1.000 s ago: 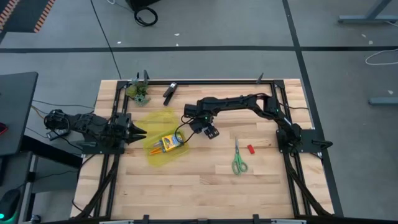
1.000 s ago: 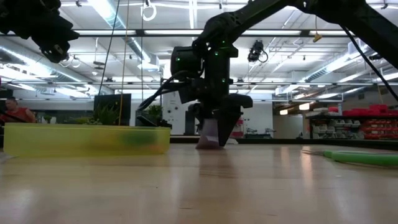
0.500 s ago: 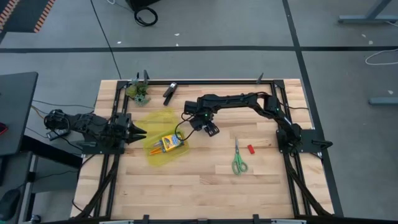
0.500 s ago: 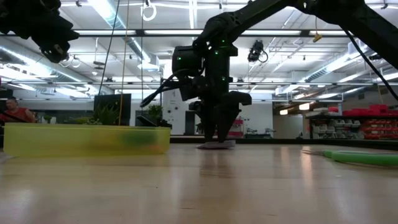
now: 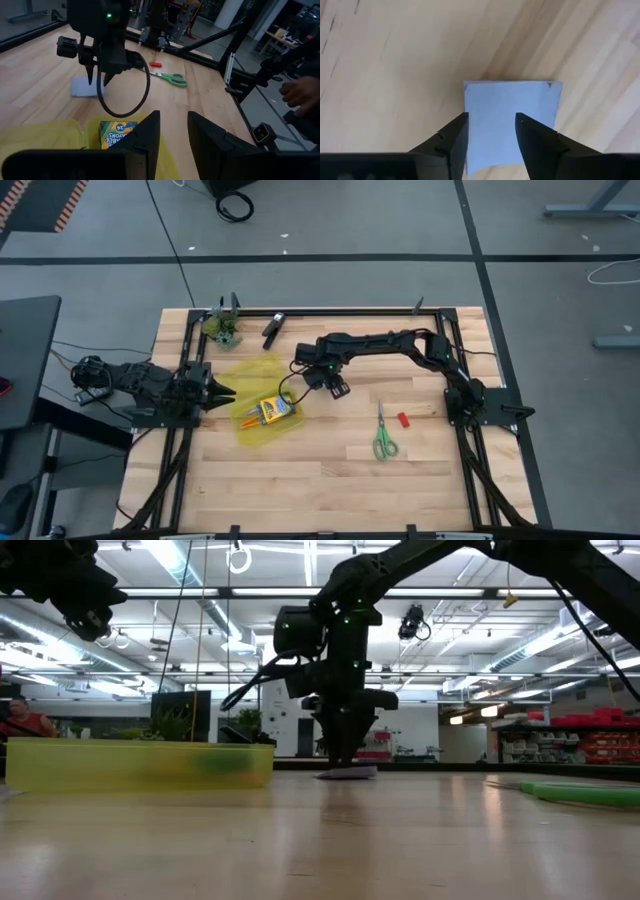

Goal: Pack school essentials
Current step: Put the white sticky notes into the yellow supply box

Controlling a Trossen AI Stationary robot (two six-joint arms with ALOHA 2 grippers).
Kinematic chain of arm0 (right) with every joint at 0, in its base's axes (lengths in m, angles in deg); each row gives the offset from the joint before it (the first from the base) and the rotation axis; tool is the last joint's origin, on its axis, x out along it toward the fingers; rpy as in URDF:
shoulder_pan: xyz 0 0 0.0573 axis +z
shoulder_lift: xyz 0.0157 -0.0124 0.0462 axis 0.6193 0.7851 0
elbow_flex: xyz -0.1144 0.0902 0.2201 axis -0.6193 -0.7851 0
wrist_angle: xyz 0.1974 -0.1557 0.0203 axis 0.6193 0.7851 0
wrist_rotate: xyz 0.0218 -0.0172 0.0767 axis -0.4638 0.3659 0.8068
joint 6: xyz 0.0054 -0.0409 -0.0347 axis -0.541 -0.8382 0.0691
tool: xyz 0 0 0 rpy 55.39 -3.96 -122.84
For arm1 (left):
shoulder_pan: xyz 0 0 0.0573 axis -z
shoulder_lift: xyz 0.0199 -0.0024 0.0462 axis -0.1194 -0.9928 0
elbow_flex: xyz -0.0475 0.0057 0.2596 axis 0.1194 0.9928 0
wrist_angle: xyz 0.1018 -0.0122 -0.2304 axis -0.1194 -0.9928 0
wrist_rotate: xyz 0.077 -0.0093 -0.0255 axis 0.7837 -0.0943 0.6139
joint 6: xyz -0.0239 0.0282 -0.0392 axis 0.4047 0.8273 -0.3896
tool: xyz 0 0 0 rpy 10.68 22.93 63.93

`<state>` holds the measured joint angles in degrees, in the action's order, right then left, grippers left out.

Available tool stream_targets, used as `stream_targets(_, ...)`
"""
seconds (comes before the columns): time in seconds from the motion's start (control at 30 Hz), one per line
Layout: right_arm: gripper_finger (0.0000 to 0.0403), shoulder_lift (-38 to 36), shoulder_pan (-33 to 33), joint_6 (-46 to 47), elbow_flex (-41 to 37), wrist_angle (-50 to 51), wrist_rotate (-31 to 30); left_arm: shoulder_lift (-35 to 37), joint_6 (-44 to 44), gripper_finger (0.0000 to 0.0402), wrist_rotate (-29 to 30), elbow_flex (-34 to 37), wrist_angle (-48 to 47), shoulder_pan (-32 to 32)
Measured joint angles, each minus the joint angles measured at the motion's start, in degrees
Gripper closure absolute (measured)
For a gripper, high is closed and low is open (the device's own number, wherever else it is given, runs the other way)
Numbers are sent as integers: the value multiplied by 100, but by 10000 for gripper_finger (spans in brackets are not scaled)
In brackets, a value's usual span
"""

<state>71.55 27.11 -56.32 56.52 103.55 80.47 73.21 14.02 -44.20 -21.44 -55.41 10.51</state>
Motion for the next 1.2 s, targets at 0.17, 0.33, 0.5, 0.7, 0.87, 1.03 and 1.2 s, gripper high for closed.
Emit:
stream_targets(0.17, 222, 4, 182, 137, -43, -16, -313, -2, 5, 294, -1, 0, -2, 0)
stream_targets(0.33, 205, 7, 368, 474, -43, -213, -741, -1, 14, 294, 0, 0, -2, -2)
stream_targets(0.5, 195, 15, 472, 579, -230, -434, -832, -2, 14, 294, -26, 0, -2, -2)
stream_targets(0.7, 193, 11, 549, 763, -473, -720, -1203, -2, 19, 294, -66, 0, -1, -1)
stream_targets(0.87, 193, -29, 583, 809, -744, -1031, -1514, 0, 16, 294, -66, 0, -2, 0)
stream_targets(1.03, 205, -39, 665, 935, -898, -1171, -1754, -2, 19, 294, -66, -1, 0, -4)
stream_targets(1.2, 244, -31, 753, 977, -985, -1262, -1787, -2, 23, 294, -66, 0, 0, -4)
